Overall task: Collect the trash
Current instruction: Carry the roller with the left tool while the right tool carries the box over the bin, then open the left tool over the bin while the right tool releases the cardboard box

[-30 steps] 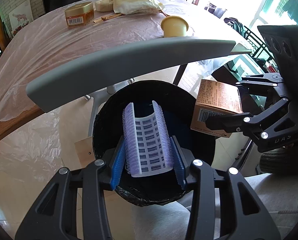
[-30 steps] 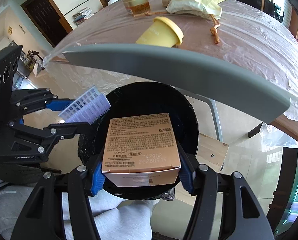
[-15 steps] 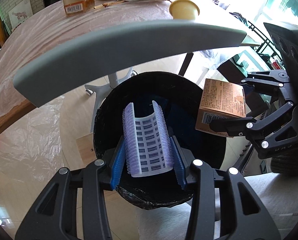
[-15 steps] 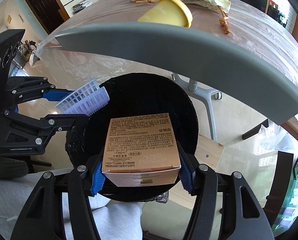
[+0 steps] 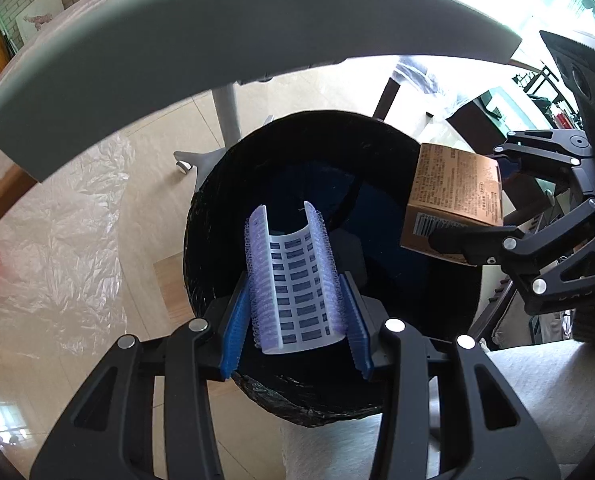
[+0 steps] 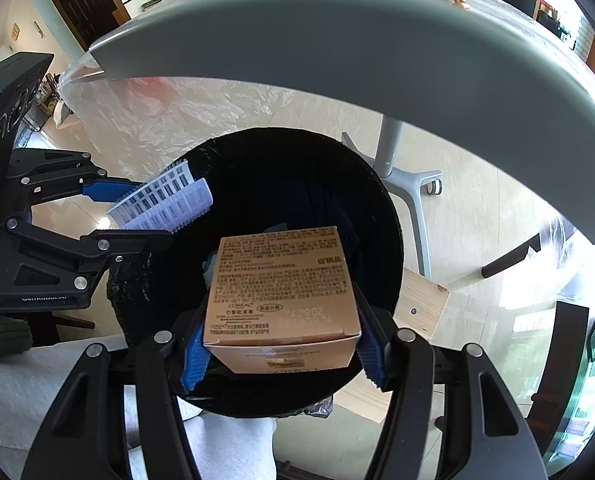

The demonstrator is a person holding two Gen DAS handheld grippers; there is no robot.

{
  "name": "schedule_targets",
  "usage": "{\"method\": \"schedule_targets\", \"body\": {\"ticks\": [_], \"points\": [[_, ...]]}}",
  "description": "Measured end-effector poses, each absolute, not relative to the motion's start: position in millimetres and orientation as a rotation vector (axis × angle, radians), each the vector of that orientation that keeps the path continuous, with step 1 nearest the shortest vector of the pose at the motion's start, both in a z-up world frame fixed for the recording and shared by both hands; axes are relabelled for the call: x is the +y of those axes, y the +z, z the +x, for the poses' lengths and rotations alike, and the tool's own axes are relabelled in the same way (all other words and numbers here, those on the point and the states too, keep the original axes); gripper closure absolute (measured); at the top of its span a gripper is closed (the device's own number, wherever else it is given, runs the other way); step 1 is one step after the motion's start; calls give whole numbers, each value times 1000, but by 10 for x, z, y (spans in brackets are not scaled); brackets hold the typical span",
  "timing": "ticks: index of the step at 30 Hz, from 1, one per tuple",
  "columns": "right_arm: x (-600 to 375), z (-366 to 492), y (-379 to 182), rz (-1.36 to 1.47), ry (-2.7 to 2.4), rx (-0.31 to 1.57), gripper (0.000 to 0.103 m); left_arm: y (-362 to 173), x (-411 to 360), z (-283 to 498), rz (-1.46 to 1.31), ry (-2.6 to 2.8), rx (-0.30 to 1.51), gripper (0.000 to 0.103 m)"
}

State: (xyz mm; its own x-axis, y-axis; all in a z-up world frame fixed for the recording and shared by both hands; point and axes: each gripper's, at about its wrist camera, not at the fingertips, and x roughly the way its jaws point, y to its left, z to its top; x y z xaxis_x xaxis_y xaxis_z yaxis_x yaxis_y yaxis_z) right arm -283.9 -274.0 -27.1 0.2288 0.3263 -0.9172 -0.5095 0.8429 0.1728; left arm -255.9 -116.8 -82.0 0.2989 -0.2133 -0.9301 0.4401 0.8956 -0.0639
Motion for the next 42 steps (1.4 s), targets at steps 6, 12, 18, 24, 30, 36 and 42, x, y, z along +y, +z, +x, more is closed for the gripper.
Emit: {"method": "schedule_targets", "body": {"ticks": [6,12,18,24,30,36,42], "points": [[-2765,-2836,-352,-175,568,1219,44,-905,-1206,-2542,237,-432,1209,58],[-2752,-2837,-394,-174,555,1223,44,-992,-1220,-2532,255,-428,1222,58],[-2747,-2839,-423,-176,550,1220,44,-1052,-1241,-2523,276,-428,1229,58],[-2738,-2825,-459,-187,543,1223,44,-1096,-1280,-2520,297,-430,1237,58],[-2732,-2806,-484,-193,536,1226,44,-1143,-1291,-2495,315,-434,1245,58],[-2720,-2809,-486,-194,533,1226,44,-1162,-1304,-2492,325,-435,1246,58],[-2717,-2807,-485,-196,532,1225,44,-1162,-1321,-2500,336,-434,1245,58]]}}
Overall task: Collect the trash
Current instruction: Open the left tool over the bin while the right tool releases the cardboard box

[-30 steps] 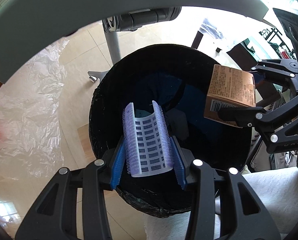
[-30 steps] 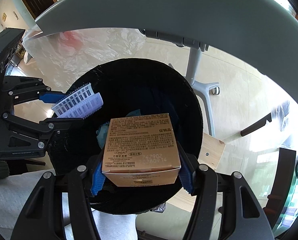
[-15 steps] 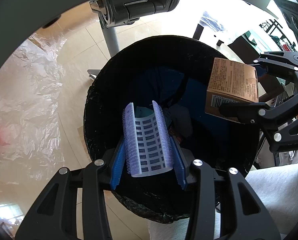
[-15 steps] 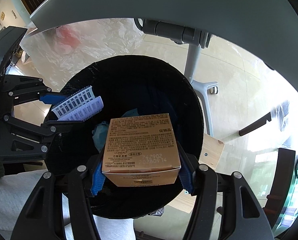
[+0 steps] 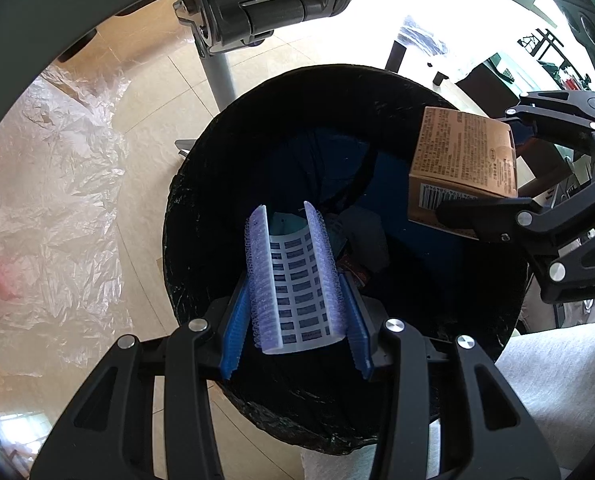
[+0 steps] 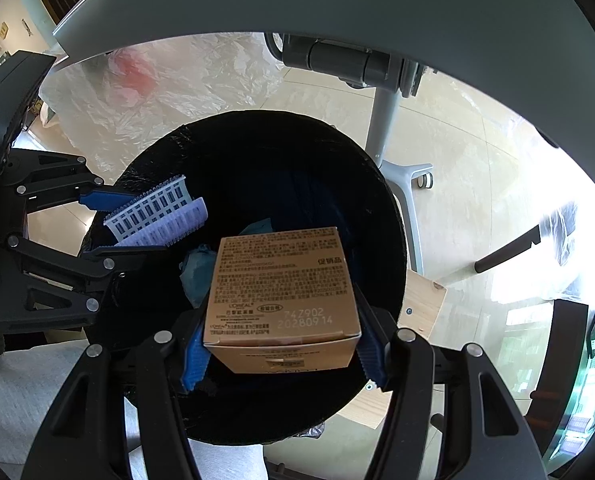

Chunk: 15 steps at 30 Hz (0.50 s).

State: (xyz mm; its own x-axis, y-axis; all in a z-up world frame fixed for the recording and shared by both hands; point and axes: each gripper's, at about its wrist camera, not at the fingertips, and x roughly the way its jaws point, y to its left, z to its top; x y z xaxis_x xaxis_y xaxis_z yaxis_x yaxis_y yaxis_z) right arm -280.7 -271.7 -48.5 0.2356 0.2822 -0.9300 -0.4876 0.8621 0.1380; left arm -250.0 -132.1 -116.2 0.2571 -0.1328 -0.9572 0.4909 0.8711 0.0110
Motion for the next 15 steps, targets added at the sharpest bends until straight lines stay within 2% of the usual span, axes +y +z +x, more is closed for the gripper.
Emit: {"method": "schedule_targets", "body": {"ticks": [12,15], "points": [[-2695,-2794,-480,-202,533,1223,44,-1167,-1288,-2452,339,-446,1246,58],[-2690,-2786,-483,-203,536,1227,36,-1156,-1290,-2453,315,-483,1254,55]]}}
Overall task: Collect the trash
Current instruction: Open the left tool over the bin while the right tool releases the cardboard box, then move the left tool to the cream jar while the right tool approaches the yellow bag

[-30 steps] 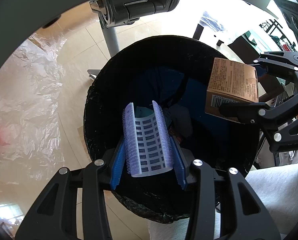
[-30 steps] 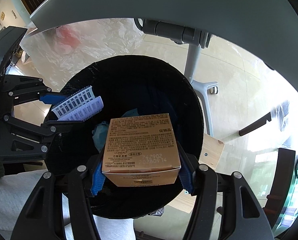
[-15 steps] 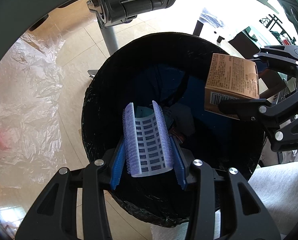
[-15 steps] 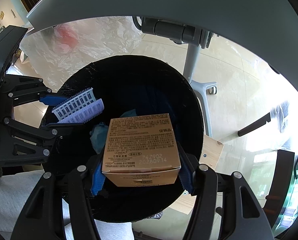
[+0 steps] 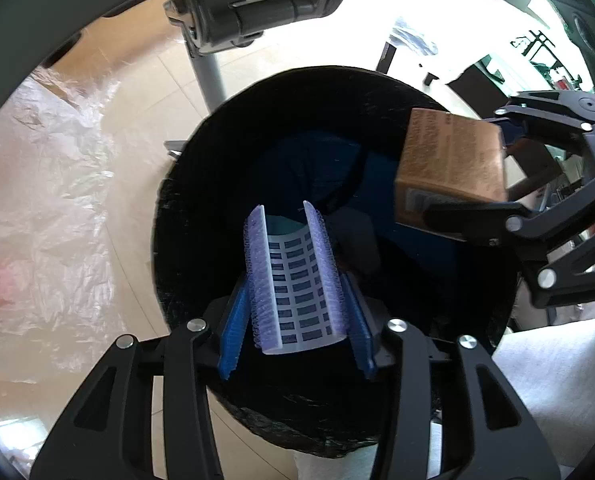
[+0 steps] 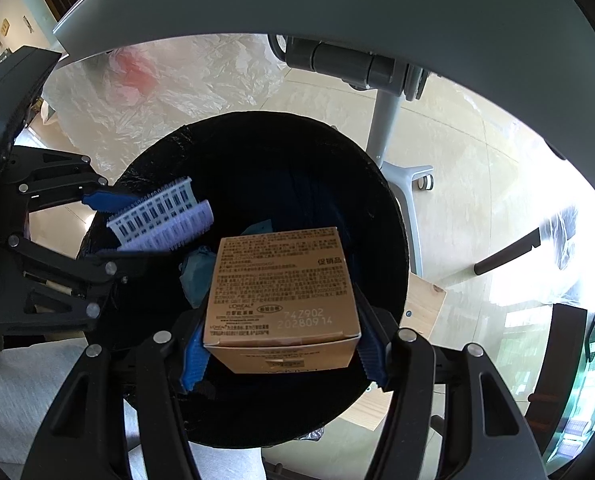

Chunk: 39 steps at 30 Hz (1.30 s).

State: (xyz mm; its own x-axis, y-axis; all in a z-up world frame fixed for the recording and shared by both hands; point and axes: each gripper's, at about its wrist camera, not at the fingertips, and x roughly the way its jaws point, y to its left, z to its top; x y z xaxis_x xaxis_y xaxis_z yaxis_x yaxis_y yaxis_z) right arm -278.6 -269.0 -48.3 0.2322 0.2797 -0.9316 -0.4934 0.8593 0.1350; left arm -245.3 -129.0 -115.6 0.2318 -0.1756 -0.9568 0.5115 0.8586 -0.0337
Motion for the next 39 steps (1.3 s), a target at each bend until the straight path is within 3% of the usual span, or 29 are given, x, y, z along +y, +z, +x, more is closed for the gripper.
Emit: {"method": "schedule_targets", "body": {"ticks": [2,3,13,18,20,21,30,39], "points": [[-2694,-2788,-465,-210,522,1217,18,-1146,-1293,-2452,329,-467,1246,41],[-2702,-2791,-446,-213,514,1204,17,-1136,-1287,-2450,322,-466,1242,33],[-2813,-2768,-487,-147,493,1236,17,-1120,-1228,-2413,323,-416,1224,15],[-2809,-2772,-517,-136,492,1240,17,-1136,-1245,-2415,328,-406,1231,14],[-2768,-2791,-523,-147,504,1240,5,-1146,-1238,-2419,328,-403,1235,14],[-2751,-2802,-520,-150,515,1236,4,-1151,-1236,-2417,328,-401,1237,13],[-2653,-2959,-411,-252,586,1218,4,-1082,-1188,-2498,318,-382,1221,13],[-2891,-3062,-227,-185,535,1220,4,-931,-1026,-2608,279,-323,1202,13]]}}
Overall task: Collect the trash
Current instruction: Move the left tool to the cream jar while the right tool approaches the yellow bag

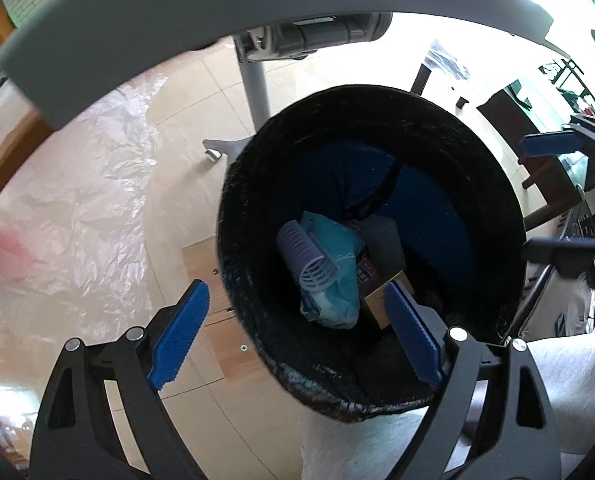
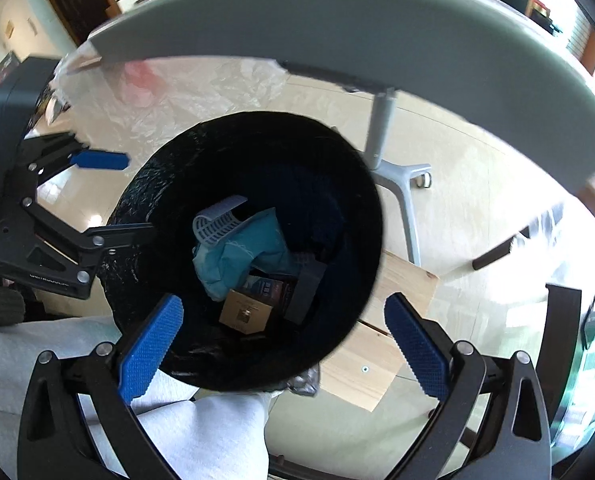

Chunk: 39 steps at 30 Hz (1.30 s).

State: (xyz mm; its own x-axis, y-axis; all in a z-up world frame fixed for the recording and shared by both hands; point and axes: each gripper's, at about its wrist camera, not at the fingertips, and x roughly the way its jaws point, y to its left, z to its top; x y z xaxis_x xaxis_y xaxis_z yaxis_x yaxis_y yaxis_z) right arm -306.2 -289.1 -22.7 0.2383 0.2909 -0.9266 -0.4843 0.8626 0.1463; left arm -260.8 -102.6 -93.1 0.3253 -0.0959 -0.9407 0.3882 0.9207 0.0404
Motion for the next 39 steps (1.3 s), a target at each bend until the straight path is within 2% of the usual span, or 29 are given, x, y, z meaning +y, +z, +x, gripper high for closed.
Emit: {"method": "schedule_targets", "body": {"ticks": [6,11,17,19,21,28,39], "points": [[-3100,-3051,-74,-128,482,1237,4,-736,-992,-2650,282,-294,1178,13],[-3206,-3064,199,-96,463,1215,4,-370,-958,-2679,227,-308,1127,13],[-3289,-3024,1002,-105,410,947,4,267,-954,-2633,220,-305,937,13],[-3338,-2937,1210,-91,308,851,4,407,-931,-2493,195,-304,902,5],[-3378,-2789,1315,-68,212,819,4,473,-921,-2373,171,-312,878,5],[-3388,-2088,1316,120,234,879,4,581,-981,-1849,237,-267,811,5],[-2991,-1180,1122,226,282,976,4,466,-1007,-1207,250,-279,852,5]]}}
